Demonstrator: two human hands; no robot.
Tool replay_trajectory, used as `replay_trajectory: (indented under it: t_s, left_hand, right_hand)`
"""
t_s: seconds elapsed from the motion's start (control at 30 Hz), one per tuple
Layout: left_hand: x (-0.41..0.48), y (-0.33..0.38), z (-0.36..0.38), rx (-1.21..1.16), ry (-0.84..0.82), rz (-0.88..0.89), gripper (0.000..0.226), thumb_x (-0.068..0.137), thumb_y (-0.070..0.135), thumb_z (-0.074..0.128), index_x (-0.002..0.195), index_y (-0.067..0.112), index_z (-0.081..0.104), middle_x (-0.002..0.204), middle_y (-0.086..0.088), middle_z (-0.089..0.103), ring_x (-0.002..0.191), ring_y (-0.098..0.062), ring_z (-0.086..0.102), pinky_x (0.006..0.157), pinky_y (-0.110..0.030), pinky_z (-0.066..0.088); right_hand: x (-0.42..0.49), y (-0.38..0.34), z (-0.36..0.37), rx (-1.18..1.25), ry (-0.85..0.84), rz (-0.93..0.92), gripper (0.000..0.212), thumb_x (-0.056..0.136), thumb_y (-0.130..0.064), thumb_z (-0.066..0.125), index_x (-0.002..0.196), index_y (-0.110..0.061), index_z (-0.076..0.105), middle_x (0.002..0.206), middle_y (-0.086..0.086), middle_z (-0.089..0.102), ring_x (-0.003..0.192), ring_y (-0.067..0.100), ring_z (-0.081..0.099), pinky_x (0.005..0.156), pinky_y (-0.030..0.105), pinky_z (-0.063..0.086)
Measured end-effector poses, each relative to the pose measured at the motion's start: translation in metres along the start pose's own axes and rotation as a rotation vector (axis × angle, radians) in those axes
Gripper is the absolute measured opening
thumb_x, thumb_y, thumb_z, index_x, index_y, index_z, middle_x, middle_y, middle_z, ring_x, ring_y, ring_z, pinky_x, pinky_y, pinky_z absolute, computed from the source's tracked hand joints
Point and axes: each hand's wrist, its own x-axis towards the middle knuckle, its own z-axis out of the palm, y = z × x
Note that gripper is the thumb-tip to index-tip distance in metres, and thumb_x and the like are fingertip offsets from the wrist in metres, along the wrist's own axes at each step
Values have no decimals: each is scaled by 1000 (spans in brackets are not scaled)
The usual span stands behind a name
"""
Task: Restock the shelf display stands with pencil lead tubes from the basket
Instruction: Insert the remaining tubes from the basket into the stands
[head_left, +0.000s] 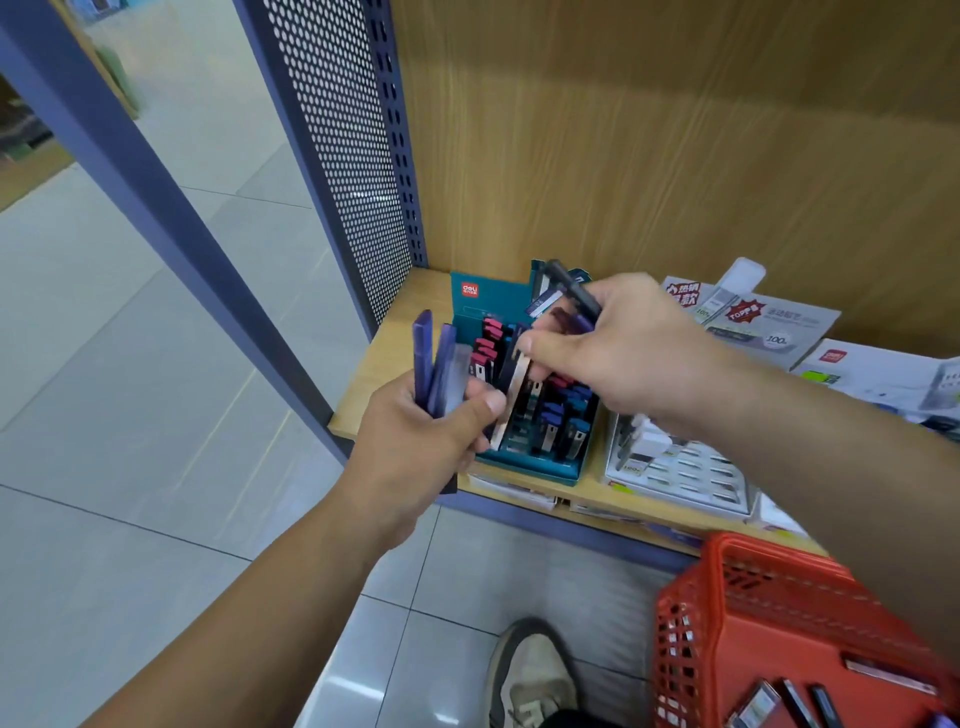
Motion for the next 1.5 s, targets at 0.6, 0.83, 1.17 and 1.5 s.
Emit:
replay_trajectory:
  t_s: [0.6, 0.83, 1.17, 1.5]
  left_hand:
    - [1, -16, -9, -419, 9, -359, 16, 100, 30, 67, 89, 20, 60, 82, -3, 55, 59, -14, 45, 50, -29, 41]
    - [1, -17, -10, -417, -8, -314, 15, 99, 28, 67, 93, 18, 58, 81, -2, 54, 59, -14, 44, 51, -28, 39]
    - [0, -19, -9, -428, -13, -286, 13, 100, 26, 66, 97, 17, 59, 84, -4, 53, 59, -14, 44, 51, -28, 39]
    - [2, -21, -8, -416, -25, -253, 13, 100, 25, 66, 97, 15, 59, 83, -5, 54, 60, -15, 44, 50, -28, 40]
  right_hand:
    - [45, 44, 35, -422, 65, -170, 27, 96, -35, 71, 74, -29, 57, 63, -9, 53, 60, 11, 52, 56, 29, 37]
    - [45, 41, 34, -584, 41, -189, 28, 97, -32, 68, 73, -27, 55, 68, -8, 54, 70, 24, 59, 61, 32, 49]
    - [42, 36, 36, -724, 44, -242, 22, 95, -19, 63, 80, -27, 49, 78, -3, 53, 78, 27, 57, 55, 29, 34]
    - [42, 45, 36, -663, 64, -278, 27, 97, -23, 64, 77, -28, 46, 74, -7, 47, 78, 26, 56, 60, 31, 38]
